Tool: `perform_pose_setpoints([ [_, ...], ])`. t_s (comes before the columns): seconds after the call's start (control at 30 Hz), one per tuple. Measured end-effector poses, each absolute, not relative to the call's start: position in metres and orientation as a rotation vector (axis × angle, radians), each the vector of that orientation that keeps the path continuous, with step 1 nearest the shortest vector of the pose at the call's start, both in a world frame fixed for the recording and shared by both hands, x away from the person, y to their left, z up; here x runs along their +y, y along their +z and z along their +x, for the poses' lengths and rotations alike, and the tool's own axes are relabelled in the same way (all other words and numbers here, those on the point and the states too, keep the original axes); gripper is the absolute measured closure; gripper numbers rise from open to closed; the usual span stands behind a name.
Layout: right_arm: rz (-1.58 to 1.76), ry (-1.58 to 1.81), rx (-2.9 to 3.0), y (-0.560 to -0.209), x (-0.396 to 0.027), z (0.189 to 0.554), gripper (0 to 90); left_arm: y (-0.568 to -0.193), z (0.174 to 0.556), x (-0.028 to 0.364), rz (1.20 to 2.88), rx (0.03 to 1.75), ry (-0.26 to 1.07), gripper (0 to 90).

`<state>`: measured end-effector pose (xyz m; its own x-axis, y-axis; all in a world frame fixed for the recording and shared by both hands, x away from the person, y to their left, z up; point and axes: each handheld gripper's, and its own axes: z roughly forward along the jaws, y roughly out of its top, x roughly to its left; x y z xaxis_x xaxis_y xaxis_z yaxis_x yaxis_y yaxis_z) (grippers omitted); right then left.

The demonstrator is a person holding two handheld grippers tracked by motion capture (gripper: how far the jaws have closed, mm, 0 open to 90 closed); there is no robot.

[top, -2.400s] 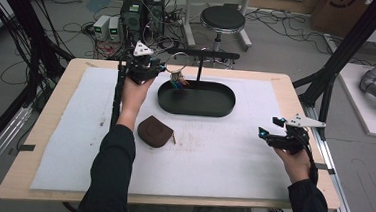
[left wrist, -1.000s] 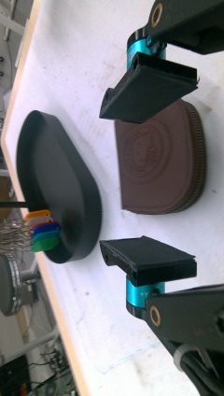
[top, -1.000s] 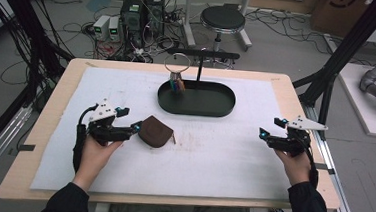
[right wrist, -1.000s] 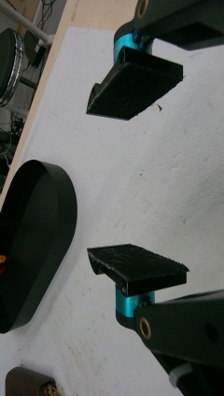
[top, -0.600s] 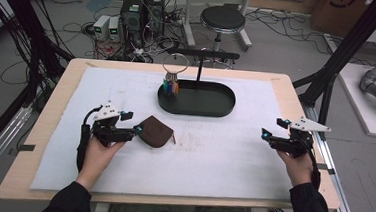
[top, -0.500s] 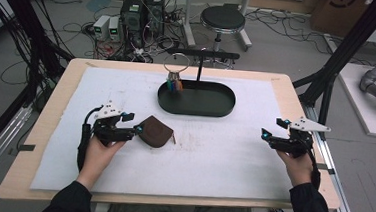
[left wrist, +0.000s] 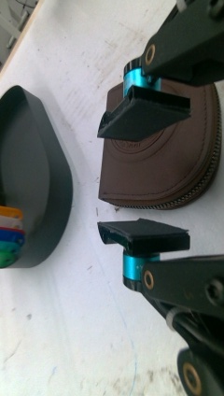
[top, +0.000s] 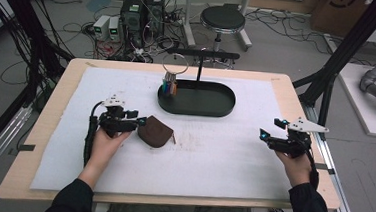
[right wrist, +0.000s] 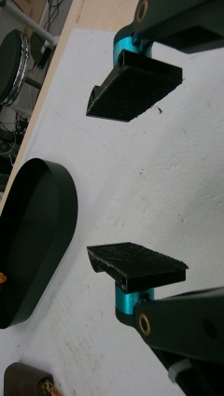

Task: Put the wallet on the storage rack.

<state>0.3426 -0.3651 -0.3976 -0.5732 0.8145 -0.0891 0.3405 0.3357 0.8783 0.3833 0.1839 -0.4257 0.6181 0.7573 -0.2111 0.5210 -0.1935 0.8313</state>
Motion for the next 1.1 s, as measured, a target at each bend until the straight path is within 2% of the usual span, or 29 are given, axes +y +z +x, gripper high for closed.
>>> perform_pose_setpoints([
  [0.3, 1.001, 1.181, 2.076, -0.397, -0.363, 0.341, 28.8, -0.432, 0.405, 0.179, 1.865, 1.090, 0.189, 50.4],
  [0.57, 0.999, 1.182, 2.074, -0.397, -0.364, 0.342, 28.8, -0.438, 0.415, 0.180, 1.858, 1.114, 0.161, 51.5],
  [0.63, 0.999, 1.180, 2.076, -0.397, -0.363, 0.342, 28.8, -0.439, 0.416, 0.178, 1.875, 1.108, 0.163, 54.8],
  [0.8, 0.993, 1.180, 2.080, -0.397, -0.362, 0.343, 28.8, -0.440, 0.415, 0.178, 1.853, 1.112, 0.086, 69.4],
  [0.9, 0.990, 1.181, 2.082, -0.397, -0.361, 0.343, 28.8, -0.441, 0.415, 0.179, 1.828, 1.121, 0.043, 74.8],
  [1.1, 0.981, 1.183, 2.085, -0.397, -0.359, 0.343, 28.8, -0.442, 0.409, 0.180, 1.796, 1.077, 0.041, 81.6],
])
